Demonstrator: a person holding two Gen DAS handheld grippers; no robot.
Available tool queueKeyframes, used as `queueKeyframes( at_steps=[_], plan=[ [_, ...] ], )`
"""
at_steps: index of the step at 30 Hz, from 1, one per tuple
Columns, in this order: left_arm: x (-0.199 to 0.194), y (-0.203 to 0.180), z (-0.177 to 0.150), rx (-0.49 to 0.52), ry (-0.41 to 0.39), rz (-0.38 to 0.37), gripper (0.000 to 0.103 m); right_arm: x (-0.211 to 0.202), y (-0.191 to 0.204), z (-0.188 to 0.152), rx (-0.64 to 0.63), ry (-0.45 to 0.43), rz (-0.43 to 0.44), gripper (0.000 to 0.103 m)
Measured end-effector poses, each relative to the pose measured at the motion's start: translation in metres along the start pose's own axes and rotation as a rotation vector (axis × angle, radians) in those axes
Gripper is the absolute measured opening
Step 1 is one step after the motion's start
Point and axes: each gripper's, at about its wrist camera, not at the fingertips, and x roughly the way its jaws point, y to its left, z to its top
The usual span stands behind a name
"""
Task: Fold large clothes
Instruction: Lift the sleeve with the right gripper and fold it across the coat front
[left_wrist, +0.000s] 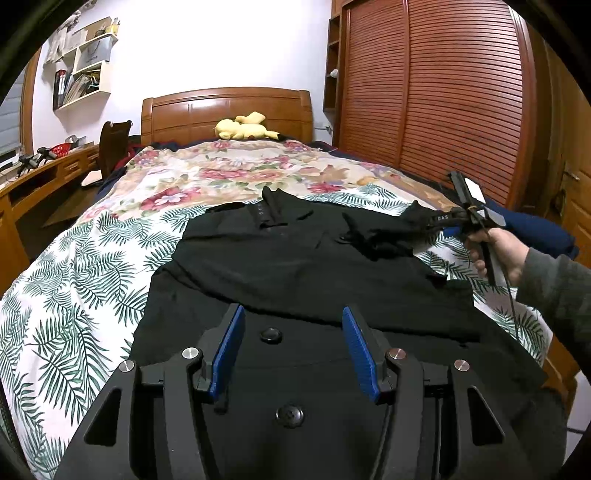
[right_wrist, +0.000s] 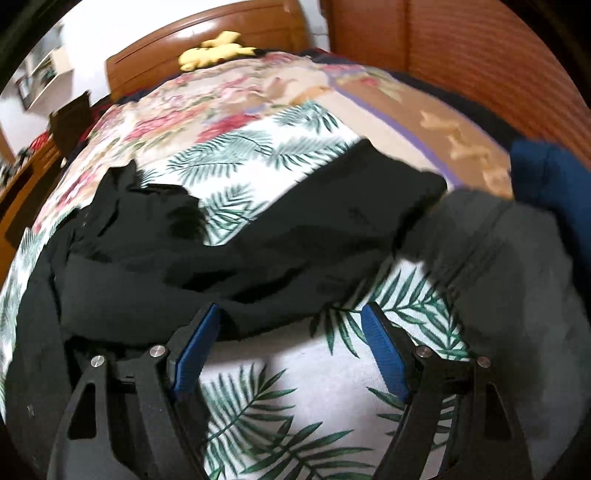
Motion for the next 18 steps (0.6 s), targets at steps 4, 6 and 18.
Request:
queueKeyframes(
  at_steps=[4,6,18],
  plan=[
    [0.000,0.000,0.000,0.003,0.003,0.001,0.057,0.017,-0.014,0.002,0.087,0.022,0.048,0.063],
    [0.000,0.000,0.000,0.006,0.005,0.004,0.057,0.023,-0.016,0.004,0.113,0.028,0.068,0.053],
    [-0.013,0.004,-0.003,-0.002,-0.015,0.004,0.057,-0.028,0.023,0.014,-0.021,-0.149,0.139,0.006]
  ],
)
